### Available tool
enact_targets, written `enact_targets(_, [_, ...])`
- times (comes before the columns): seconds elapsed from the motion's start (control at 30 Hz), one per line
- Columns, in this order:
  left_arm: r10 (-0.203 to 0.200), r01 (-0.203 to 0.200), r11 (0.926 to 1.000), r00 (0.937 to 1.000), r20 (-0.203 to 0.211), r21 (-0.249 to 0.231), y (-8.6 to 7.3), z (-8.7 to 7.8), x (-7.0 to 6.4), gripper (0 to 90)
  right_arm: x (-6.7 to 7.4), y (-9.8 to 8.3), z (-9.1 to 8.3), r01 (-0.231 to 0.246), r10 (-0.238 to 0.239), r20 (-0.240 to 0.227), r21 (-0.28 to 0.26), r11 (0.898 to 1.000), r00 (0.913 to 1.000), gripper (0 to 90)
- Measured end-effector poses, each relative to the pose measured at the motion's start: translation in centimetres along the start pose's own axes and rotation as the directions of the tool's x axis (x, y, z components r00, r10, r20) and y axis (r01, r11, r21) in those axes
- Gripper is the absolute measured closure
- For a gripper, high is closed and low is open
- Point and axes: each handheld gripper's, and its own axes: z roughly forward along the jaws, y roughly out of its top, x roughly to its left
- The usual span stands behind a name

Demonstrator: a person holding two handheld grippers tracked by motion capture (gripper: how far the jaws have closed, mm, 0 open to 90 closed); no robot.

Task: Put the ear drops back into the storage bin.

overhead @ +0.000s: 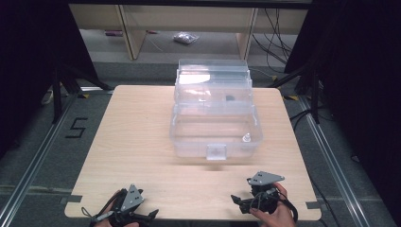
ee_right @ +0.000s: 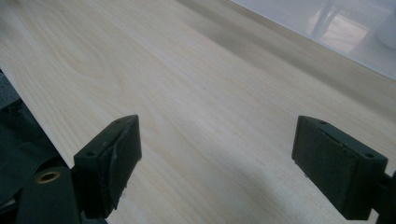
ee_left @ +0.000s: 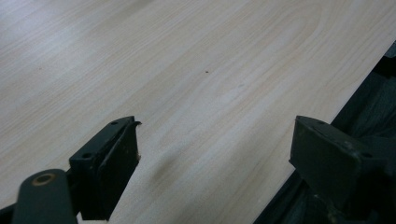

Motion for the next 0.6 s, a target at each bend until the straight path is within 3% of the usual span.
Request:
enact_targets(0.07, [0.001, -0.001, 1.0, 1.0, 0.0, 0.001, 0.0, 0.0, 0.0, 14.9, 0.3, -0.2, -0.2, -0.023, 0.023, 0.0, 0.006, 1.0, 0.9997, 16.6])
enact_targets(0.1, [0.001, -0.001, 1.0, 1.0, 0.0, 0.001, 0.0, 0.0, 0.0, 14.9, 0.2, -0.3, -0.2, -0.011, 0.011, 0.001, -0.004, 1.0, 0.9999, 16.6])
enact_targets(0.13, [-0.001, 0.001, 1.0, 1.0, 0.002, -0.001, 0.0, 0.0, 0.0, 14.9, 0.4, -0.4, -0.4, -0.038, 0.038, 0.002, 0.013, 0.999, 0.9993, 16.6])
enact_targets(0.2, [0.001, -0.001, 1.0, 1.0, 0.0, 0.0, 0.0, 0.0, 0.0, 14.9, 0.2, -0.7, -0.3, -0.018, 0.018, 0.006, -0.012, 1.0, 0.9998, 16.6])
enact_targets(0.3, [0.005, -0.005, 1.0, 1.0, 0.0, 0.004, 0.0, 0.0, 0.0, 14.9, 0.3, -1.0, -0.6, -0.038, 0.038, 0.017, -0.001, 0.999, 0.9991, 16.6])
enact_targets(0.33, [0.006, -0.006, 1.0, 1.0, 0.0, 0.006, 0.0, 0.0, 0.0, 14.9, 0.1, -1.1, -0.6, -0.021, 0.021, 0.022, -0.01, 1.0, 0.9995, 16.6])
enact_targets(0.37, [0.005, -0.005, 1.0, 1.0, 0.0, 0.007, 0.0, 0.0, 0.0, 14.9, 0.4, -1.2, -0.7, -0.065, 0.065, 0.013, -0.004, 0.998, 0.9978, 16.6])
enact_targets(0.47, [0.005, -0.005, 1.0, 1.0, 0.0, 0.009, 0.0, 0.1, 0.0, 14.9, 0.2, -1.5, -0.9, -0.037, 0.037, 0.023, -0.005, 0.999, 0.9991, 16.6])
enact_targets(0.6, [-0.012, 0.012, 0.9999, 0.9999, 0.003, 0.003, 0.0, 0.1, -0.2, 14.9, 0.4, -1.9, -1.2, -0.067, 0.067, 0.023, 0.006, 0.998, 0.9975, 16.6])
